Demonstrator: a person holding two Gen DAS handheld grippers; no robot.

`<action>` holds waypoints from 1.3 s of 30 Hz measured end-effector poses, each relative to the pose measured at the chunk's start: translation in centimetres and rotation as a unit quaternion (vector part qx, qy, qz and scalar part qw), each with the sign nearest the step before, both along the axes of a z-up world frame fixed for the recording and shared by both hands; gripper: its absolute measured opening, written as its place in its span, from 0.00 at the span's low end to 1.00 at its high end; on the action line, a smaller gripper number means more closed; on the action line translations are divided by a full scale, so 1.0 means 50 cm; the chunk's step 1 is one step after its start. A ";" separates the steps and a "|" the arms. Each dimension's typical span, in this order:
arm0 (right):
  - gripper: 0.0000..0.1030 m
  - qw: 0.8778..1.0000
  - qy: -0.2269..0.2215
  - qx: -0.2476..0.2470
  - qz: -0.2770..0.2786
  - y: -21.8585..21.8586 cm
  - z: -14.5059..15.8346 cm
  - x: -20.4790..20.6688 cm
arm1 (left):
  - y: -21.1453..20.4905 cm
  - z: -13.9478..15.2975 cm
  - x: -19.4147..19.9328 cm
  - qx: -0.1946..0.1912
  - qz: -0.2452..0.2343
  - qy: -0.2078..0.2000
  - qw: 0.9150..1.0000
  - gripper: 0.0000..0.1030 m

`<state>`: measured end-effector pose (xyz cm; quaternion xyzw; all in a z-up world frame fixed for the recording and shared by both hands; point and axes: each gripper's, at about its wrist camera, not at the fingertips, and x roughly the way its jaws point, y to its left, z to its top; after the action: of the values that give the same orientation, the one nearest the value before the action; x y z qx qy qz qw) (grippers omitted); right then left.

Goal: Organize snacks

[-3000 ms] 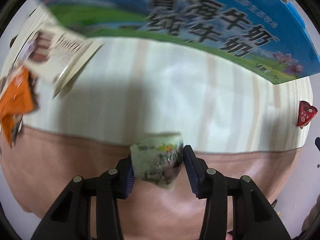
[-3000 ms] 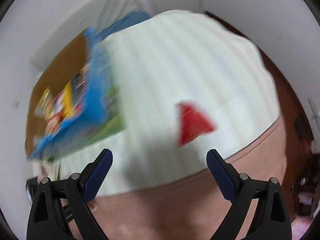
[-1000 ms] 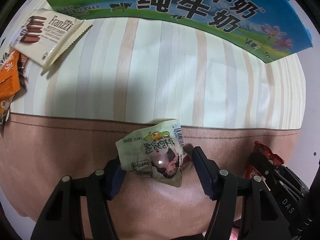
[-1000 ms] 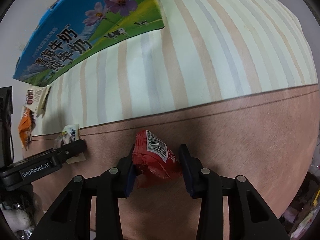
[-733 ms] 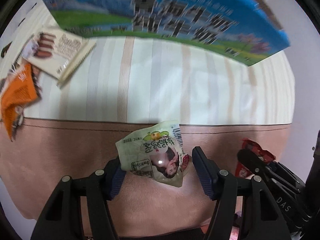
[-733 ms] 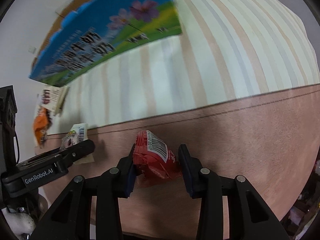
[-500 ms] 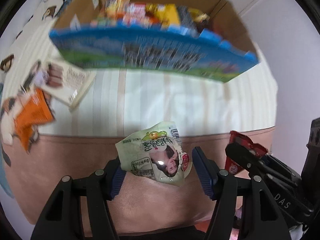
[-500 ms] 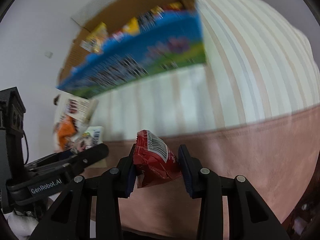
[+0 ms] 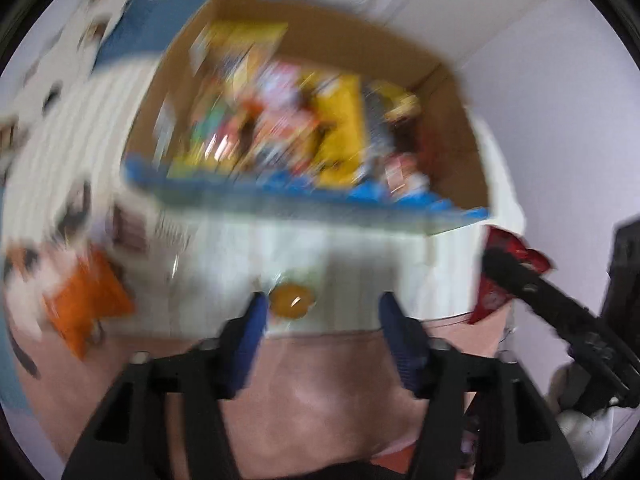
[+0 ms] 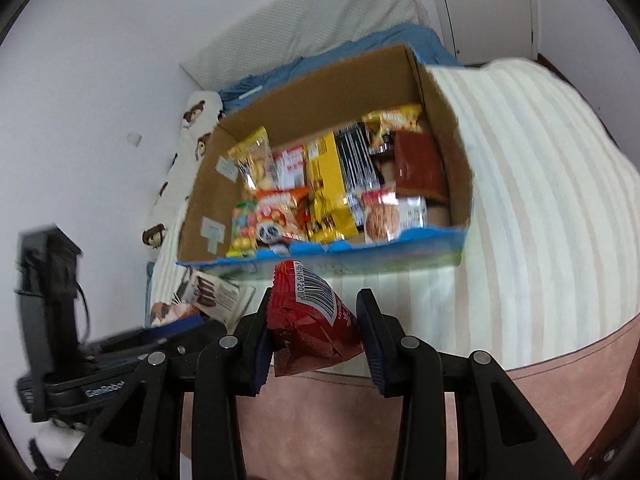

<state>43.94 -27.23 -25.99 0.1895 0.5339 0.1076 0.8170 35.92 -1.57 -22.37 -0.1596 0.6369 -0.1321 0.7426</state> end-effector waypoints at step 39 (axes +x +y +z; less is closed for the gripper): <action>0.40 0.993 0.104 -0.023 -0.046 -0.032 -0.223 -0.057 | -0.093 -0.256 0.030 0.037 0.005 0.097 0.995 0.52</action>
<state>41.08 -28.85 -37.14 0.2054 0.6086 0.0378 0.7654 37.43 -6.23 -35.19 -0.1470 0.7096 -0.0890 0.6834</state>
